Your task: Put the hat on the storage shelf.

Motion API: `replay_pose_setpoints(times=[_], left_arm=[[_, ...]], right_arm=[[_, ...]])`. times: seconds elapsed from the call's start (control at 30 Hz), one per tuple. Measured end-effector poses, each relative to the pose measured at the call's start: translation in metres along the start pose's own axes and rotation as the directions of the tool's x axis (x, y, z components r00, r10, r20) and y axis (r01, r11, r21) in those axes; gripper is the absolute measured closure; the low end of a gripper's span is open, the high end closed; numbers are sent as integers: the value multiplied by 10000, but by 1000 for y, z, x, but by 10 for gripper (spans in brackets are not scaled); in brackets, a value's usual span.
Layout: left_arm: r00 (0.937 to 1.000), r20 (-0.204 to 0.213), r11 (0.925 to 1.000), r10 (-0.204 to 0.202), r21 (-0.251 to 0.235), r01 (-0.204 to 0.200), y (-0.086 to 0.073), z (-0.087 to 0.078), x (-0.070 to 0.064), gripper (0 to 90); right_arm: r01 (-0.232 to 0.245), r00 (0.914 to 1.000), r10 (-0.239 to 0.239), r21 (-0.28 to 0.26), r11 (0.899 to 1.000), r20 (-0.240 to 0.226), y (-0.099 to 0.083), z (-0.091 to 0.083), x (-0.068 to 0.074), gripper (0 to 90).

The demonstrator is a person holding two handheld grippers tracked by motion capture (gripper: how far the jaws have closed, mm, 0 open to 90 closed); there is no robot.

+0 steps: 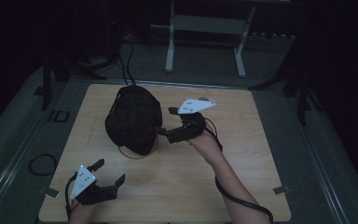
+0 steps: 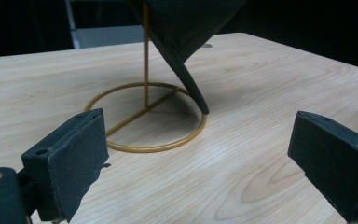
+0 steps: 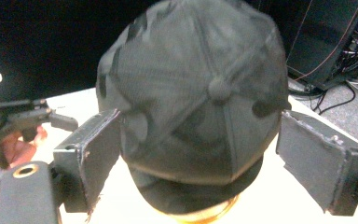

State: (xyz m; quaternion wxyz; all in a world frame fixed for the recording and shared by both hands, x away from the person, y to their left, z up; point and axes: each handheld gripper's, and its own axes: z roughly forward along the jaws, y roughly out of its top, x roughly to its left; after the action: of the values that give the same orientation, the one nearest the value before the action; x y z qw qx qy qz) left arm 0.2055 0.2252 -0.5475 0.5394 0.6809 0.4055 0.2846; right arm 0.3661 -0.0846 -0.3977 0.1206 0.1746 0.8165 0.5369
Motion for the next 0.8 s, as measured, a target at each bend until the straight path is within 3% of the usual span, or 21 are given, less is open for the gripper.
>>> replay_pose_setpoints(times=[0.33,0.4,0.53,0.8], left_arm=[[9999,-82,9992,-72,400,76,-3,3,3,51],[10000,-44,9990,-83,435,85,-3,4,3,51],[9999,-8,9988,-107,477,107,-4,4,2,51],[9999,-3,9980,-101,624,101,-5,6,3,51]], right_arm=[[-18,10000,18,14,10000,-64,-34,-8,3,140],[24,9998,-24,38,10000,-178,-49,-10,5,141],[-67,9998,68,26,10000,-212,-63,-11,6,141],[-367,9980,391,472,9982,-501,-107,-12,11,140]])
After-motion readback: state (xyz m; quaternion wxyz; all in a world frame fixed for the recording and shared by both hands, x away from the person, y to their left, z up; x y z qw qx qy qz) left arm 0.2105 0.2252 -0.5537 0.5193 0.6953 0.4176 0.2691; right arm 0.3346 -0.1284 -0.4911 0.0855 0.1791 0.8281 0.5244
